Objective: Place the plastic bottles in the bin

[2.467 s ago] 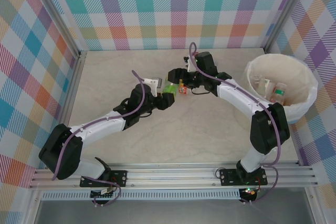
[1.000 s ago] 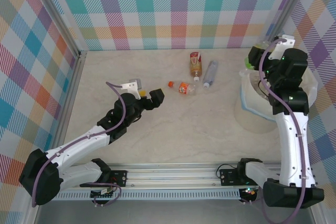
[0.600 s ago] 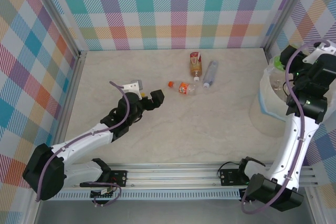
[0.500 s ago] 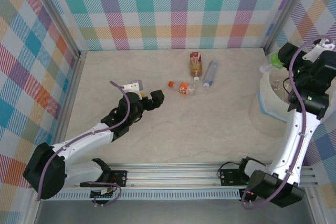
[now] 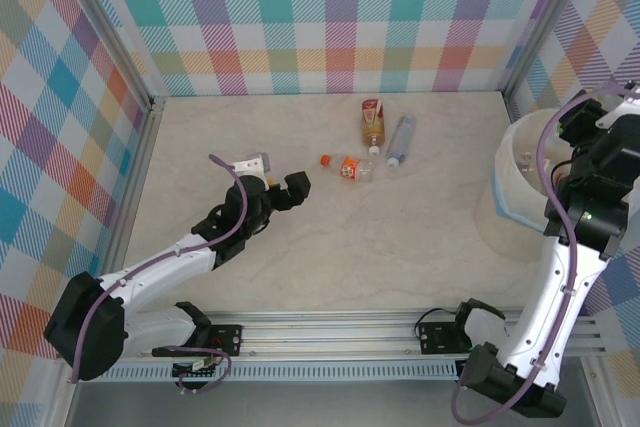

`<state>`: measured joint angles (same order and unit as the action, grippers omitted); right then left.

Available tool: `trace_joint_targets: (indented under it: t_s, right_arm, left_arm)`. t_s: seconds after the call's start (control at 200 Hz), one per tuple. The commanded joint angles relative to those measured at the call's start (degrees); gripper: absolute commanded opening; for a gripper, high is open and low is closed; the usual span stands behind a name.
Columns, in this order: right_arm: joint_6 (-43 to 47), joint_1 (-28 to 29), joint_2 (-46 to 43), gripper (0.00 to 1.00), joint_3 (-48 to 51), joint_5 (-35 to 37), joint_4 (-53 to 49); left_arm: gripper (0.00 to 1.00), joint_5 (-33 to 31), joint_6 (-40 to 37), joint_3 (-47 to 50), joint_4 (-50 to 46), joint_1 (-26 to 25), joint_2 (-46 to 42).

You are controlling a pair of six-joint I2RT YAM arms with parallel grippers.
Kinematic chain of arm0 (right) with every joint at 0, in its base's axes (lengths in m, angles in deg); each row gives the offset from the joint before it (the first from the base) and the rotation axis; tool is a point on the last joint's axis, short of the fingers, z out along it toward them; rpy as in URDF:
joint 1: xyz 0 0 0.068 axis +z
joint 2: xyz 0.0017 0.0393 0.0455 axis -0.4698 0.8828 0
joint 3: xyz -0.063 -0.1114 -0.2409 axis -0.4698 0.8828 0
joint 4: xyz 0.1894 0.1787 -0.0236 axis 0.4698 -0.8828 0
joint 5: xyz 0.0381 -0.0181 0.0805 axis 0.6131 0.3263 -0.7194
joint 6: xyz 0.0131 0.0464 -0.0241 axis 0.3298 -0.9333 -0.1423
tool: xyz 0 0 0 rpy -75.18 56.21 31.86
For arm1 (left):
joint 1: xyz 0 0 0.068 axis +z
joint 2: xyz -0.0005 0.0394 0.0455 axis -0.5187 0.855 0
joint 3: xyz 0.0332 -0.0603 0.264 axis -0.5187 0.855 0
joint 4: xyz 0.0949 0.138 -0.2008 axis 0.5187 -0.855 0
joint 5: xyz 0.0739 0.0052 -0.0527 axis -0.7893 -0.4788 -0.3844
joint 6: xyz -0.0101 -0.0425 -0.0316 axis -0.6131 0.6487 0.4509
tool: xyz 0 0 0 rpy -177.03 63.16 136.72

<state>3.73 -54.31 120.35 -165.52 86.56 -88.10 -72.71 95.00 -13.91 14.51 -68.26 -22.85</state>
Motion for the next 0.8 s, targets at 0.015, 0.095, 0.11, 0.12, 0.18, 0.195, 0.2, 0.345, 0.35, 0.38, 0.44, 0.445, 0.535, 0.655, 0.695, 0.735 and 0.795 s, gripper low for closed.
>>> trace_joint_targets:
  t_s: [0.015,0.095,0.11,0.12,0.18,0.195,0.2,0.345,0.35,0.38,0.44,0.445,0.535,0.655,0.695,0.735,0.795]
  right_arm:
    - [1.8,-0.2,1.9,0.53,7.0,4.8,0.2]
    - [-0.2,-0.1,3.1,0.54,8.9,-4.1,1.0]
    - [-0.4,-0.1,3.5,0.54,8.9,-6.7,1.1]
    - [-0.6,-0.1,3.8,0.54,8.8,-8.2,1.1]
    - [-2.2,0.3,6.1,0.54,8.1,-15.9,1.2]
    - [-2.6,0.4,6.6,0.54,7.9,-17.5,1.2]
    - [-2.7,0.5,6.8,0.54,7.9,-18.0,1.2]
    - [-6.0,2.1,9.6,0.54,7.3,-29.7,3.5]
    - [-6.1,2.1,9.6,0.54,7.3,-30.1,3.8]
    - [-6.9,2.4,9.7,0.54,7.5,-31.4,4.5]
    - [-7.7,2.6,9.6,0.54,7.5,-30.1,4.9]
    - [-7.8,2.7,9.6,0.54,7.5,-29.8,4.9]
    - [-9.0,2.6,9.2,0.56,8.4,-20.4,5.3]
    - [-12.6,2.6,8.6,0.58,11.6,-17.0,9.7]
    - [-14.3,2.7,8.7,0.6,12.6,-18.1,11.7]
    - [-15.3,2.6,9.4,0.65,12.6,-19.2,11.8]
    - [-15.0,2.6,11.3,0.72,10.9,-21.3,8.4]
  left_arm:
    - [1.0,-0.3,0.7,-1.5,0.1,0.6,1.7]
    - [1.0,0.5,0.9,-2.1,-0.5,0.6,2.3]
    - [1.0,0.5,0.9,-2.2,-0.7,0.6,2.5]
    - [1.0,0.5,0.8,-2.3,-0.7,0.6,2.6]
    - [1.0,0.4,1.1,-2.3,-1.0,0.6,3.0]
    - [1.0,0.3,1.2,-2.3,-1.1,0.7,3.0]
    - [1.0,0.3,1.2,-2.3,-1.1,0.7,3.0]
    - [1.0,0.3,2.4,-2.3,-1.1,0.7,3.3]
    - [1.0,0.3,2.4,-2.3,-1.1,0.7,3.3]
    - [1.0,0.3,2.7,-2.2,-1.1,0.7,3.3]
    - [1.0,0.1,3.0,-2.0,-1.2,0.7,3.2]
    - [1.0,0.1,3.0,-2.0,-1.2,0.7,3.2]
    - [1.0,-0.1,3.0,-1.9,-1.7,0.7,3.3]
    - [1.0,-0.3,2.9,-1.9,-1.9,0.8,3.8]
    - [1.0,-0.3,2.8,-2.0,-1.8,0.8,4.1]
    - [1.0,-0.1,2.9,-2.2,-1.8,0.8,4.4]
    - [1.0,0.3,2.8,-2.6,-1.8,0.8,4.9]
